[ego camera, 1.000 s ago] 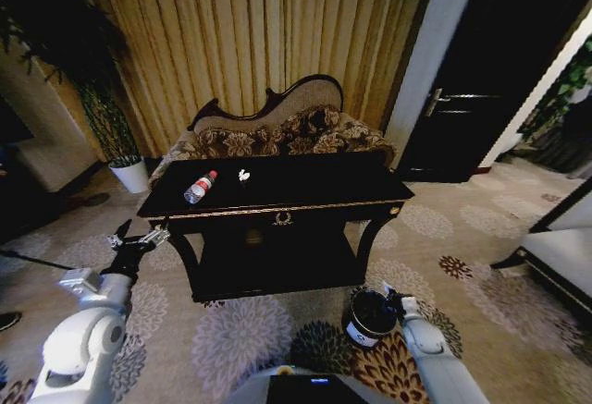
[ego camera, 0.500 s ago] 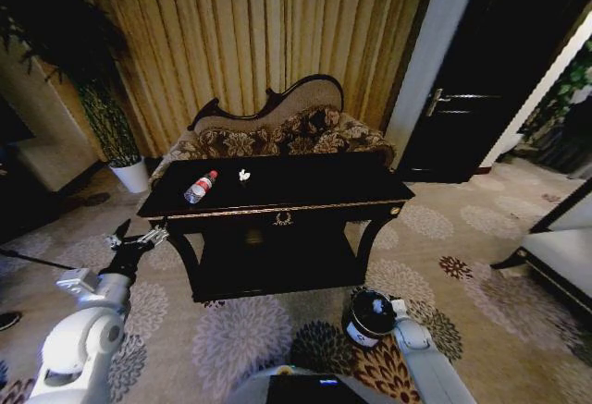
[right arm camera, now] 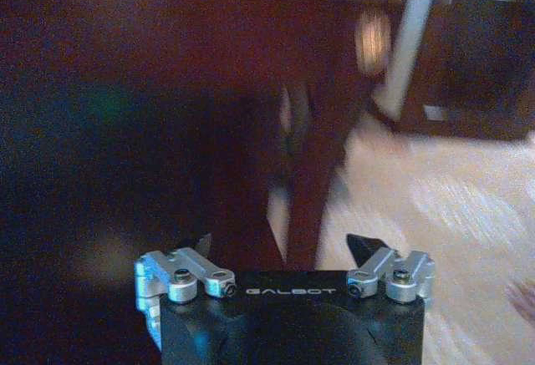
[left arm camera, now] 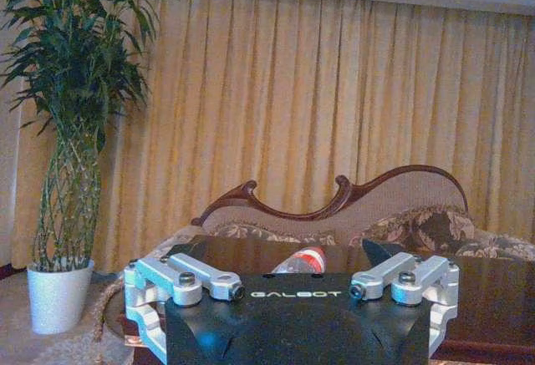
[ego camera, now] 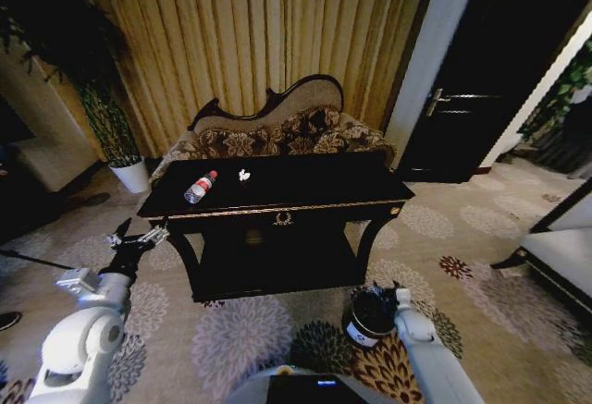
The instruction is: Move to the front of the table and place the trash on the table into the trash bin.
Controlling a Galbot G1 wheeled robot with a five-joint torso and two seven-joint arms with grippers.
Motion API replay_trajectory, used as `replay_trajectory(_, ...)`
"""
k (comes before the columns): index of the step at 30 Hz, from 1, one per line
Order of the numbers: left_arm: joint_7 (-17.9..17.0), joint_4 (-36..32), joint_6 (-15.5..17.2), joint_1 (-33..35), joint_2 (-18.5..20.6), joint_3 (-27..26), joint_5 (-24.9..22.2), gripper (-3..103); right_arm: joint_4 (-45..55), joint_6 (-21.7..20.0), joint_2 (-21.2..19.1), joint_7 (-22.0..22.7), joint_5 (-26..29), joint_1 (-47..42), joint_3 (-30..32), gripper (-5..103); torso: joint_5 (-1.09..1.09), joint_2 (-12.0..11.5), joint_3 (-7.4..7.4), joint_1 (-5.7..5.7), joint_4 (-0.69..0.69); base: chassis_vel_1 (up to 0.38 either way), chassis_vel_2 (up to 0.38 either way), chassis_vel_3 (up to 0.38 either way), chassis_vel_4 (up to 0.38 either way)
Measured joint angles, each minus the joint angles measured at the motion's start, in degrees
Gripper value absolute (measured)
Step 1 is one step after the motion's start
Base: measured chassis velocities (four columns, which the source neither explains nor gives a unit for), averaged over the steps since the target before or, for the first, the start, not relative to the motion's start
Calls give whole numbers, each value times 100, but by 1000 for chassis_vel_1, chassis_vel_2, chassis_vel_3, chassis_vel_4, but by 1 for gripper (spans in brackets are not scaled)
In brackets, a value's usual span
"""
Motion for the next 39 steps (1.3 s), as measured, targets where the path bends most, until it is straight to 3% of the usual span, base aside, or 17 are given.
replay_trajectory(4, -2, -25, 11, 23, 8, 2, 10, 100, 1443, -151, 18, 1, 549, -177, 30, 100, 0, 0, 0, 0, -1, 0, 0, 0, 0)
replay_trajectory(14, -1, 53, -138, 17, 70, 78, 22, 100, 3624, -484, -136, 1, 912, -308, -451, 100, -1, 0, 0, -1, -1, 0, 0, 0, 0)
replay_trajectory(23, 17, 24, -205, 9, 154, 101, 11, 100, 3851, -425, -36, 1, 823, -382, -540, 100, 1, 0, 0, 0, -1, 0, 0, 0, 0)
replay_trajectory(39, 6, -104, 54, 1, 151, 60, 42, 100, 3559, -346, -56, -1, 720, -298, -745, 100, 1, 1, -1, -2, 0, -19, 22, 21, -18)
